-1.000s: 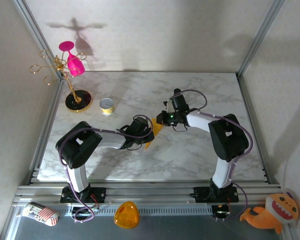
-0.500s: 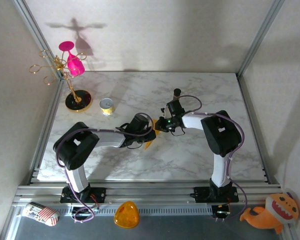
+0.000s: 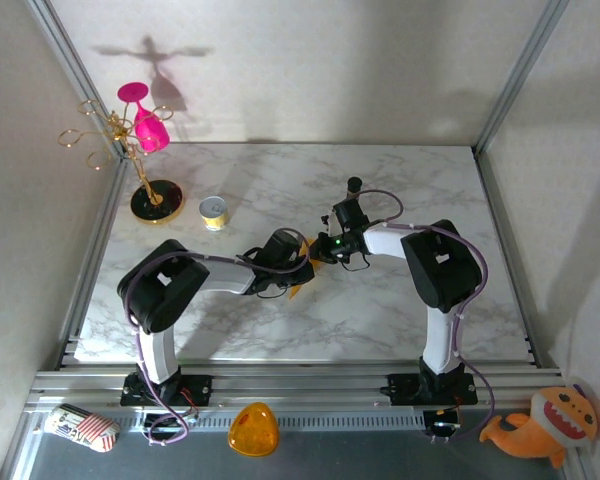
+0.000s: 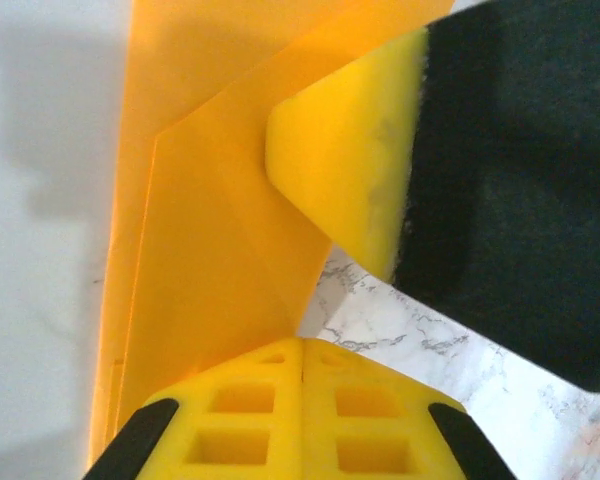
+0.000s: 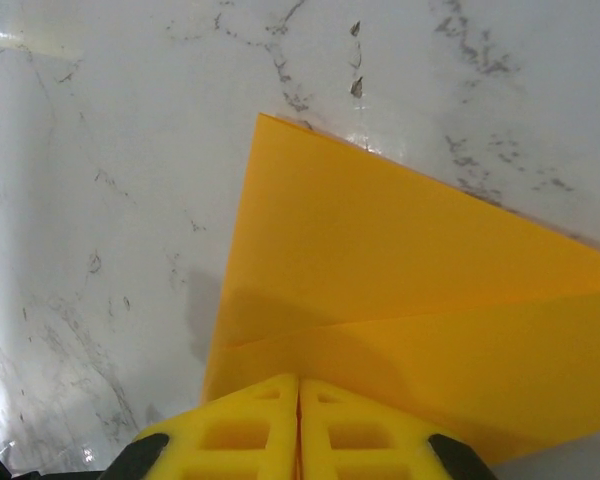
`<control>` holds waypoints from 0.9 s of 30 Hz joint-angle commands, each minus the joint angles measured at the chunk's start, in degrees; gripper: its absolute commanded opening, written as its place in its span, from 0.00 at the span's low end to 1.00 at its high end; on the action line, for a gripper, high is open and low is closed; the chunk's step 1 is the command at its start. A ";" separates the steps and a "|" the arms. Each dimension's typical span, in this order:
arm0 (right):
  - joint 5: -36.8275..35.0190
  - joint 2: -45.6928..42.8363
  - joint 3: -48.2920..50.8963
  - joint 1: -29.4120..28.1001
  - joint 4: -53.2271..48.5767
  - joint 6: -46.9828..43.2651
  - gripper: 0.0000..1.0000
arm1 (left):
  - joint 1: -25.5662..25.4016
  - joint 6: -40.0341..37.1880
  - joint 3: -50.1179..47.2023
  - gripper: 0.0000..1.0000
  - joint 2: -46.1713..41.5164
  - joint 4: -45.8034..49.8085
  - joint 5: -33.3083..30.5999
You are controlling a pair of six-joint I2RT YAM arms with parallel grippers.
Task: Fold a paper plane with a square sheet of paper (pick it up from the middle)
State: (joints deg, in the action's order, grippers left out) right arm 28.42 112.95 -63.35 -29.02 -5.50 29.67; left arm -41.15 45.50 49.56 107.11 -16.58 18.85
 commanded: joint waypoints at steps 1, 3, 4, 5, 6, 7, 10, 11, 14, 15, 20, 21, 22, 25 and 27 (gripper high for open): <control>-5.23 4.37 0.30 0.24 -5.04 0.12 0.10 | -0.24 -0.74 -4.56 0.00 -0.70 4.70 -0.42; -5.72 4.75 -0.22 0.27 -5.61 -0.05 0.10 | -0.91 -0.99 -6.89 0.00 -2.05 5.32 0.13; -5.79 4.95 -0.44 0.36 -5.79 -0.13 0.10 | -1.27 -1.12 -7.73 0.00 -2.73 5.89 0.30; -5.92 5.13 -0.71 0.37 -5.99 -0.18 0.10 | -1.70 -1.41 -8.66 0.00 -3.52 6.69 0.74; -6.03 5.34 -0.93 0.43 -6.15 -0.36 0.10 | -2.14 -1.80 -9.39 0.00 -4.32 7.75 0.92; -6.21 5.43 -1.09 0.47 -6.34 -0.47 0.10 | -2.61 -2.16 -9.95 0.00 -5.04 8.69 1.16; -6.44 5.44 -1.50 0.73 -6.71 -0.84 0.10 | -4.31 -3.89 -11.32 0.00 -7.45 12.49 1.42; -6.39 5.39 -1.72 0.80 -6.78 -0.92 0.10 | -4.67 -4.43 -11.71 0.00 -8.34 14.20 1.12; -6.53 5.35 -2.27 0.98 -7.16 -1.36 0.10 | -4.65 -5.97 -12.70 0.00 -11.53 18.61 -1.33; -6.47 5.16 -2.47 1.03 -7.32 -1.52 0.10 | -4.41 -6.41 -12.94 0.00 -12.81 19.60 -1.78; -5.00 3.29 -3.76 1.06 -7.86 -3.67 0.11 | -2.27 -7.68 -11.14 0.00 -19.89 21.06 -2.01; -4.28 2.27 -3.96 1.07 -7.92 -4.41 0.12 | -1.58 -7.78 -10.29 0.00 -21.51 21.08 -2.49; -3.77 1.18 -4.27 0.98 -8.08 -4.84 0.13 | -0.81 -7.72 -9.66 0.00 -22.81 21.01 -2.81; -3.14 -3.16 -4.90 0.89 -8.76 -5.47 0.25 | 2.39 -6.81 -8.29 0.11 -27.10 19.41 -5.43; -3.92 -6.71 -5.26 0.71 -9.32 -5.48 0.33 | 4.74 -5.65 -7.57 0.19 -29.42 19.71 -9.68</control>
State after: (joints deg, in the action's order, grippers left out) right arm 26.83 111.70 -67.18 -28.73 -11.92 25.87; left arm -39.13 39.16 39.68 81.12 2.02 15.31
